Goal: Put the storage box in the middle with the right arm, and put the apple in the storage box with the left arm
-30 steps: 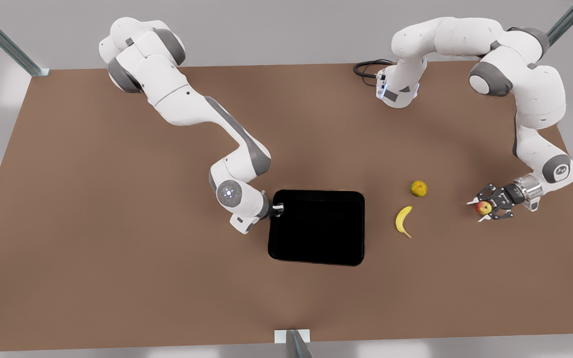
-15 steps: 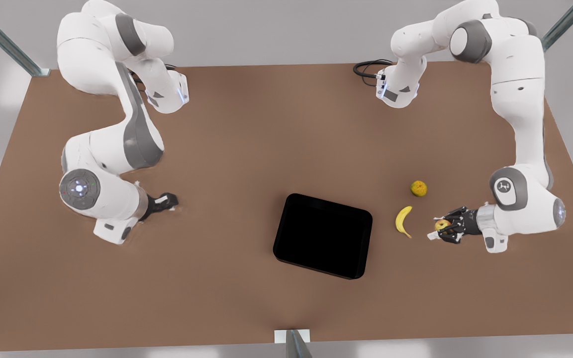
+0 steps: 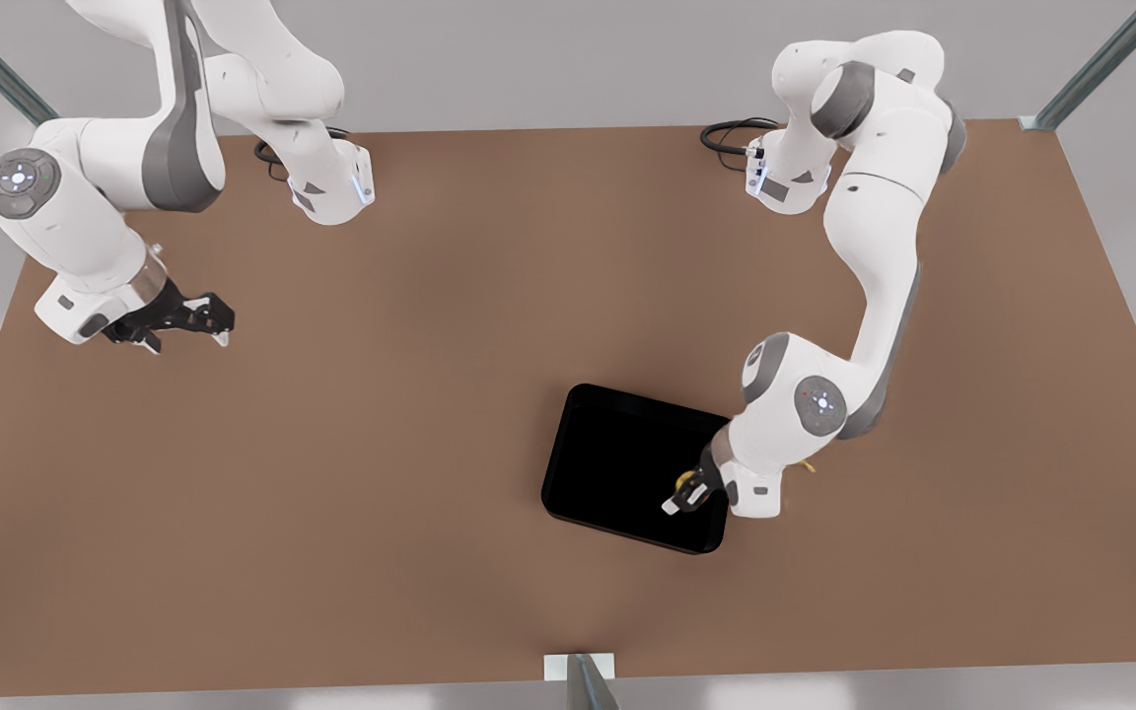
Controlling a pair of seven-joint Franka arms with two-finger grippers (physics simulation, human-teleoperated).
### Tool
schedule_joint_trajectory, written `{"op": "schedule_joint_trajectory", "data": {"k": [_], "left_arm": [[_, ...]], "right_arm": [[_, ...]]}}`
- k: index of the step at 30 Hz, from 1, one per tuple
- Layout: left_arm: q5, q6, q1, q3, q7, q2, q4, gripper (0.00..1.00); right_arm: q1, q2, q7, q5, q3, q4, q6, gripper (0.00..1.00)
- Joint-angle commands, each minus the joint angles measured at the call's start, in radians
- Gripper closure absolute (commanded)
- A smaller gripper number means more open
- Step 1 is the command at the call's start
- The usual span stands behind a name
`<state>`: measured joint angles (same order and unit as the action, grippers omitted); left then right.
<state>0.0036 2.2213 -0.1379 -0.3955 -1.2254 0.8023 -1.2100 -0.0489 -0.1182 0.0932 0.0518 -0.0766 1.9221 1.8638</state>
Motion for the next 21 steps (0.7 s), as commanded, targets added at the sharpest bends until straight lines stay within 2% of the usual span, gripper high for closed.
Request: {"op": "schedule_joint_trajectory", "data": {"k": [1, 5, 6, 7, 12, 16, 18, 21], "left_arm": [[-0.142, 0.004, -0.006, 0.000, -0.005, 0.009, 0.012, 0.79], [-0.114, -0.095, -0.022, -0.006, -0.031, 0.003, 0.007, 0.79], [-0.077, -0.098, -0.023, -0.025, -0.031, 0.006, 0.007, 0.03], [-0.071, -0.098, -0.025, -0.026, -0.031, 0.006, 0.007, 0.00], [-0.071, -0.080, -0.023, -0.020, -0.020, 0.003, 0.012, 0.00], [0.078, -0.078, -0.023, -0.054, -0.020, 0.003, 0.003, 0.00], [0.082, -0.101, -0.008, -0.042, 0.007, -0.049, 0.003, 0.00], [0.067, -0.272, 0.032, 0.041, 0.415, -0.187, -0.048, 0.00]], "right_arm": [[-0.002, 0.003, 0.000, -0.001, 0.001, 0.000, 0.000, 0.00], [0.000, -0.006, 0.000, 0.000, 0.000, -0.014, -0.055, 0.00], [0.006, -0.006, -0.001, 0.000, -0.003, -0.017, -0.064, 0.00], [0.011, -0.005, -0.029, 0.000, -0.005, -0.018, -0.064, 0.00], [0.014, 0.000, -0.036, -0.032, -0.008, -0.021, -0.064, 0.00], [0.014, -0.012, -0.036, -0.032, -0.008, -0.021, -0.075, 0.00], [0.014, -0.012, -0.036, -0.032, -0.008, -0.021, -0.074, 0.00], [0.014, -0.009, -0.036, -0.032, -0.008, -0.021, -0.072, 0.00]]}}
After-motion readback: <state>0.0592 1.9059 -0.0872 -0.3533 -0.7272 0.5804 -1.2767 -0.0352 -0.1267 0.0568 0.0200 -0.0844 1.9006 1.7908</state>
